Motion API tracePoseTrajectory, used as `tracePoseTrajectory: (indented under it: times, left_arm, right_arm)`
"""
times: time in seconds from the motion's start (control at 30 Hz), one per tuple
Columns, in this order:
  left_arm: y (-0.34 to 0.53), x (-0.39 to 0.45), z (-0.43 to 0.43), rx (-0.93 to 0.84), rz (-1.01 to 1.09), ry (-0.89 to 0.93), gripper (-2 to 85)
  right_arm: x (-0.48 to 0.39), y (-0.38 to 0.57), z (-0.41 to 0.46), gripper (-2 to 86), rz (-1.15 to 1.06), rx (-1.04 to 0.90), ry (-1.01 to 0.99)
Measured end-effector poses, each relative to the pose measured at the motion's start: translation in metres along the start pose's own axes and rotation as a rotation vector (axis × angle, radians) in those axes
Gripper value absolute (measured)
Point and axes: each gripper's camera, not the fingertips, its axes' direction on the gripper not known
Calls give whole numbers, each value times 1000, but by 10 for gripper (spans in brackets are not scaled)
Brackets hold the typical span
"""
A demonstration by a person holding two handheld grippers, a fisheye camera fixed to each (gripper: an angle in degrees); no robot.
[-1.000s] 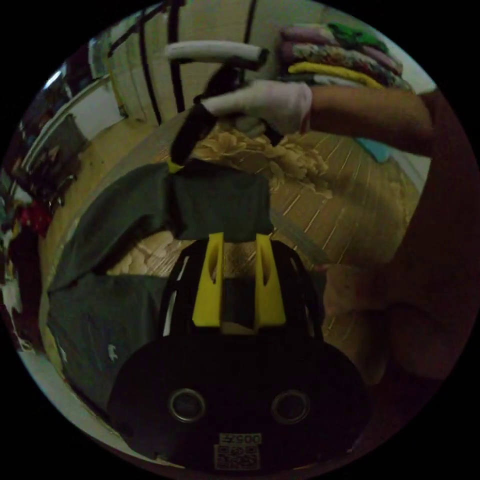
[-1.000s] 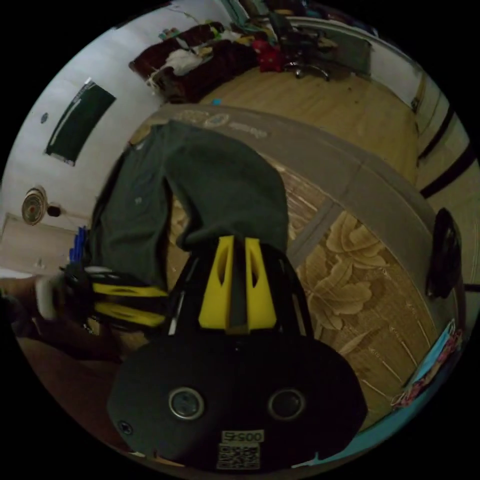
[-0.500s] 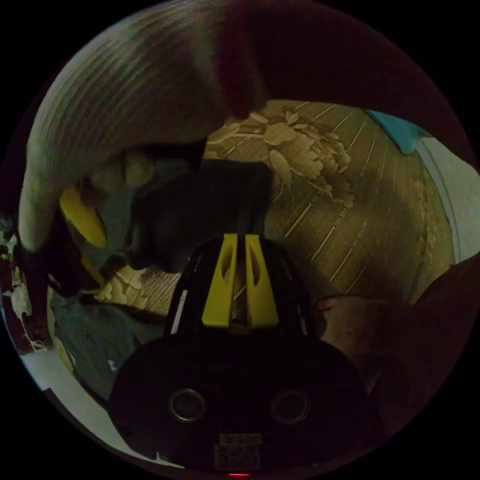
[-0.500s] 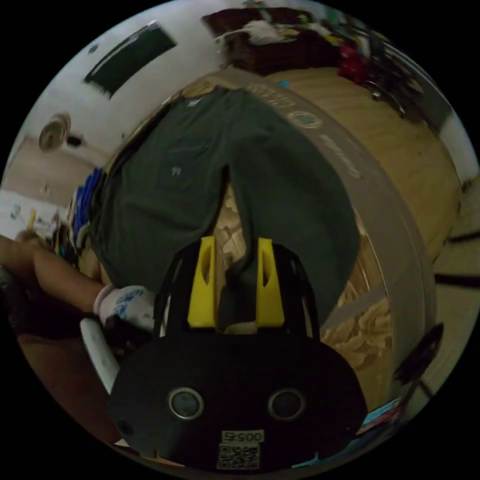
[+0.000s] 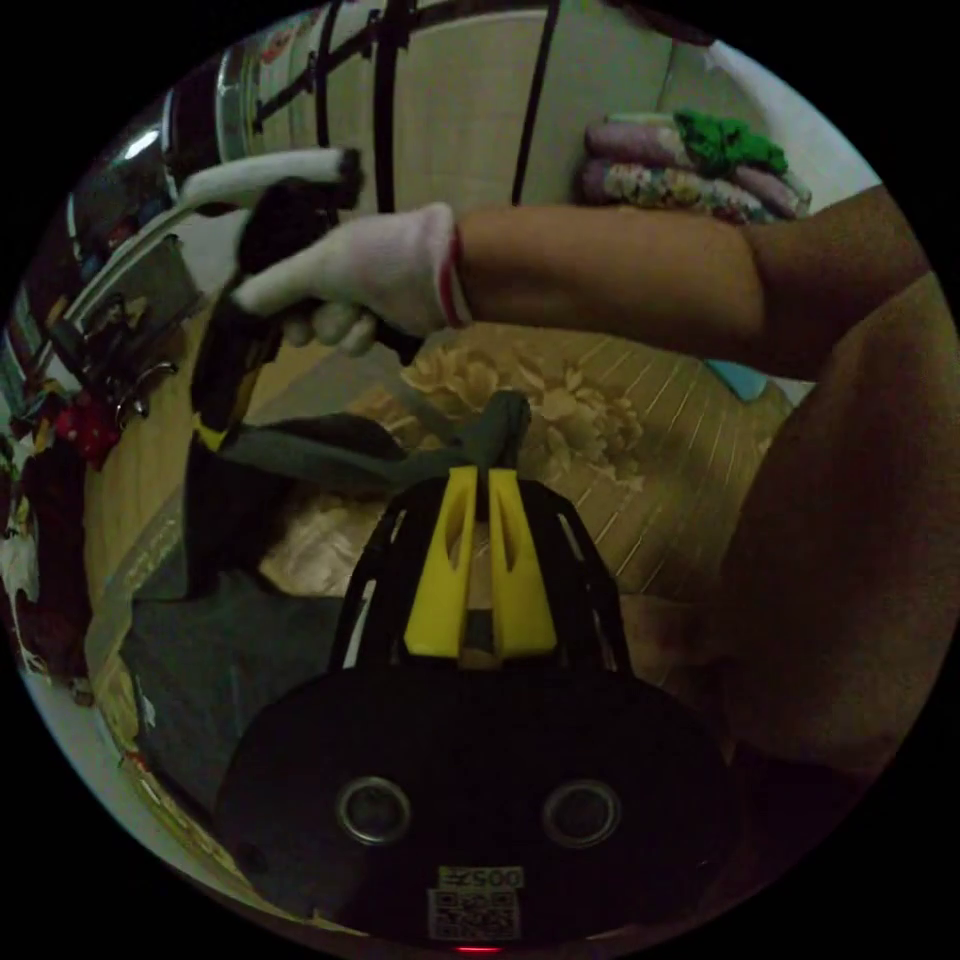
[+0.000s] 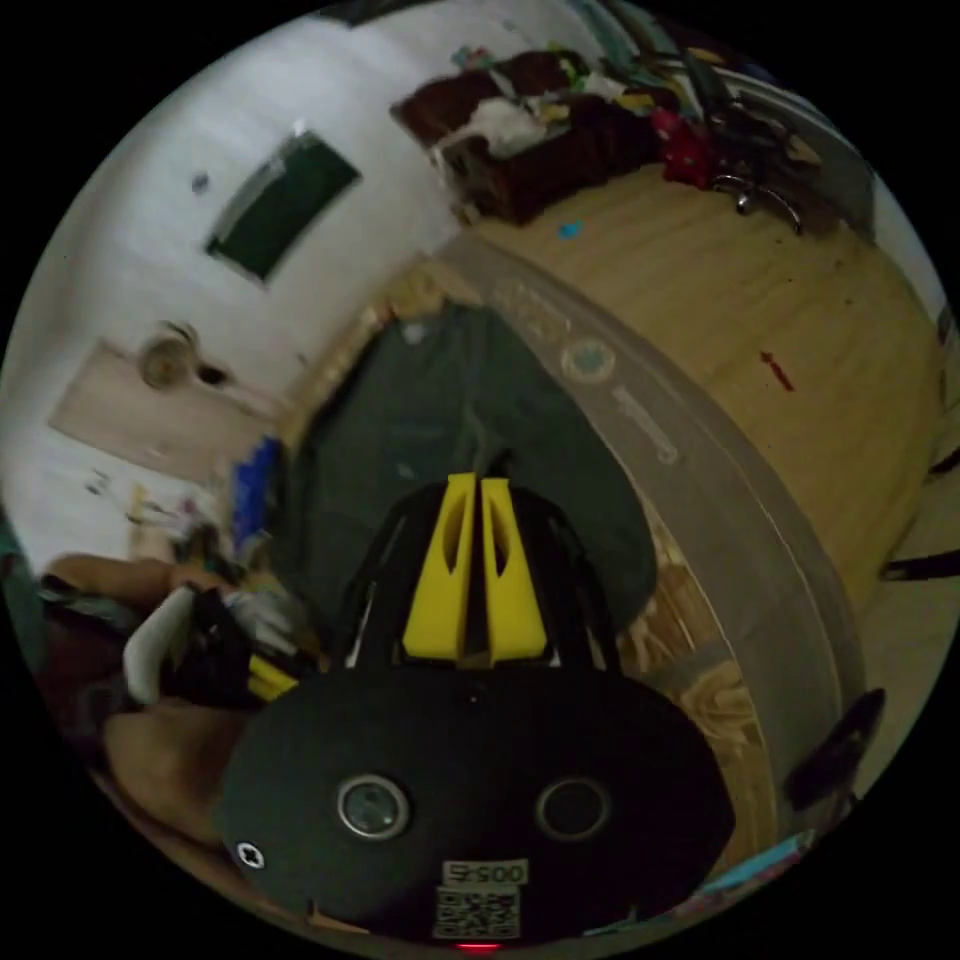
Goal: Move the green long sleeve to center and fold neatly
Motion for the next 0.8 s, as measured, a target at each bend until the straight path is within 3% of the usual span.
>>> tracePoseTrajectory:
  times: [0.13,0.27,0.43,0.57,0.67,0.73,0.8]
  left_arm:
    - [56,-58,-90,141,-108,28,17]
    - [118,-118,-166,153,-238,0,19]
    - [241,-215,-249,168,-644,-182,28]
    - [334,-275,-265,129,-1027,-295,41]
    - [396,-297,-271,248,-1220,-267,45]
    - [422,-298,-274,326,-1279,-318,35]
    - [432,-297,-272,349,-1288,-346,22]
  right_arm:
    - [-8,-31,-29,-9,-10,94,-213]
    - [-28,-80,-22,-9,-61,98,-384]
    - [-46,-136,42,-1,-48,22,-575]
    - [-45,-161,107,37,35,-52,-704]
    - [-37,-162,100,52,29,23,-640]
    - [-30,-157,84,56,16,65,-509]
    - [-21,-145,67,62,16,87,-257]
